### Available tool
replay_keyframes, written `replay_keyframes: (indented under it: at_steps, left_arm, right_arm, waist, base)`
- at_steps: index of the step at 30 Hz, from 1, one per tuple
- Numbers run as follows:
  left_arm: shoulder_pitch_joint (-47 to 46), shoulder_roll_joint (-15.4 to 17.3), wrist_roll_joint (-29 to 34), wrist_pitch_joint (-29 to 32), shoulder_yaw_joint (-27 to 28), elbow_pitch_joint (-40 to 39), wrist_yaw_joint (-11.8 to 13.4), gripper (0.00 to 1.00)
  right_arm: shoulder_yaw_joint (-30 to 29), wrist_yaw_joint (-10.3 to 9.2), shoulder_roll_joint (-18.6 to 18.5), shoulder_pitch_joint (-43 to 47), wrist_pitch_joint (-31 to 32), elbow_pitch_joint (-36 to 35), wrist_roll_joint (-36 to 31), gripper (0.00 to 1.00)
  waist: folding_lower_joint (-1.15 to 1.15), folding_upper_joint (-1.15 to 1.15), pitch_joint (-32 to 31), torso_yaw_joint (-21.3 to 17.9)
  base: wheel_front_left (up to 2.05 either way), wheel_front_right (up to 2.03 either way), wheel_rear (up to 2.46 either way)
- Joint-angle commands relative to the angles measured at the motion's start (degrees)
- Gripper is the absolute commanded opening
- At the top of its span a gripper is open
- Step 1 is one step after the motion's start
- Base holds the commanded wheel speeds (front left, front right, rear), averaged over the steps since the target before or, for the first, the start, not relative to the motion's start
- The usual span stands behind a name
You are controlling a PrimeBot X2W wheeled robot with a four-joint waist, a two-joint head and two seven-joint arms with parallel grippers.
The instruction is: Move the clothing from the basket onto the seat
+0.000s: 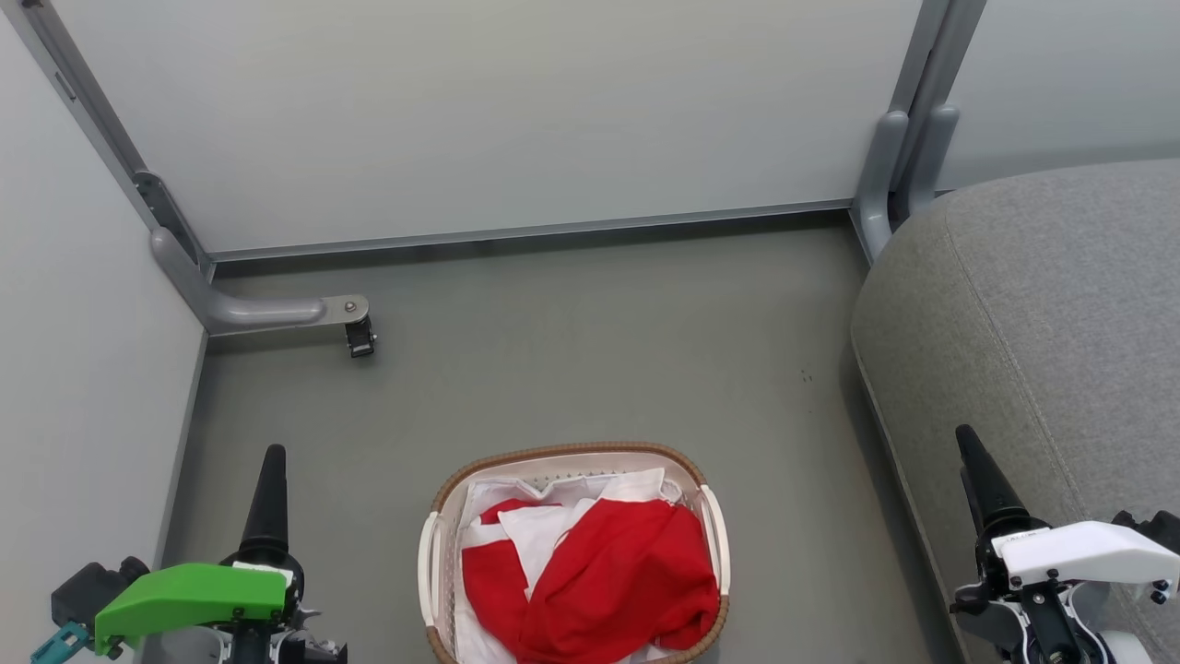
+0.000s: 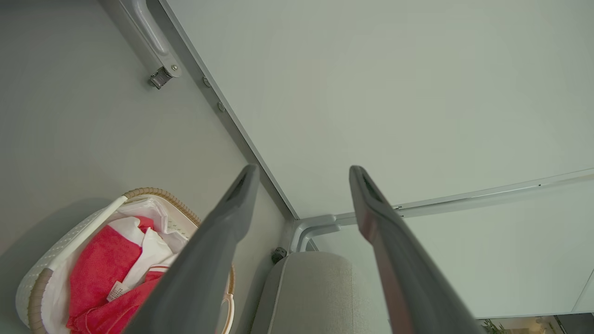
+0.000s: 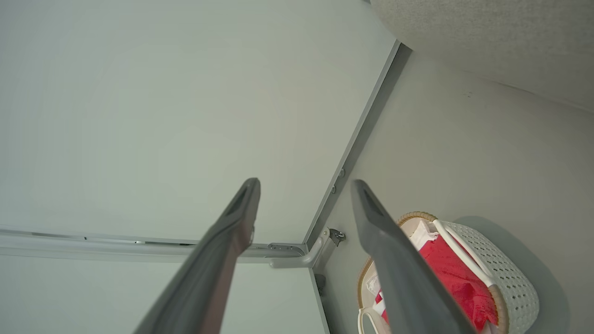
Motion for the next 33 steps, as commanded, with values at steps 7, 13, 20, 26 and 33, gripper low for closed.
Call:
replay_keyframes:
  at_steps: [7, 13, 20, 26, 33]
  left_arm:
    - [-1.78, 0.9, 9.65, -2.1, -0.93, -0.55, 0.05, 1.0]
    - [-1.84, 1.04, 16.22, -3.42, -1.74, -0.34, 0.63, 1.0]
    - [-1.96, 1.37, 22.67, -4.87, -3.22, -0.16, 0.95, 1.0]
    - [-2.06, 1.81, 28.04, -6.0, -4.78, 0.32, 1.79, 1.0]
    - [-1.94, 2.49, 33.88, -7.28, -6.79, 0.48, 3.71, 1.0]
  right_arm:
    - [0.99, 0.03, -0.93, -1.82, -2.1, -0.39, -8.92, 1.0]
    - [1.91, 0.03, -1.33, -1.92, -3.43, -0.29, -14.74, 1.0]
    - [3.22, 0.03, -1.87, -2.08, -4.92, 0.14, -20.85, 1.0]
    - [4.44, 0.03, -2.38, -2.23, -6.06, 0.73, -25.69, 1.0]
    - [5.55, 0.03, -2.93, -2.4, -7.32, 1.84, -31.66, 1.0]
  waist:
    - [0.0, 0.0, 0.17, 0.18]
    - [0.0, 0.0, 0.25, 0.34]
    - [0.0, 0.0, 0.43, 0.55]
    - [0.0, 0.0, 0.61, 0.77]
    - [0.0, 0.0, 0.72, 0.92]
  base:
    - [0.0, 0.0, 0.0]
    - [0.0, 0.0, 0.0]
    - [0.0, 0.0, 0.0]
    - [0.0, 0.0, 0.0]
    - [0.0, 0.0, 0.0]
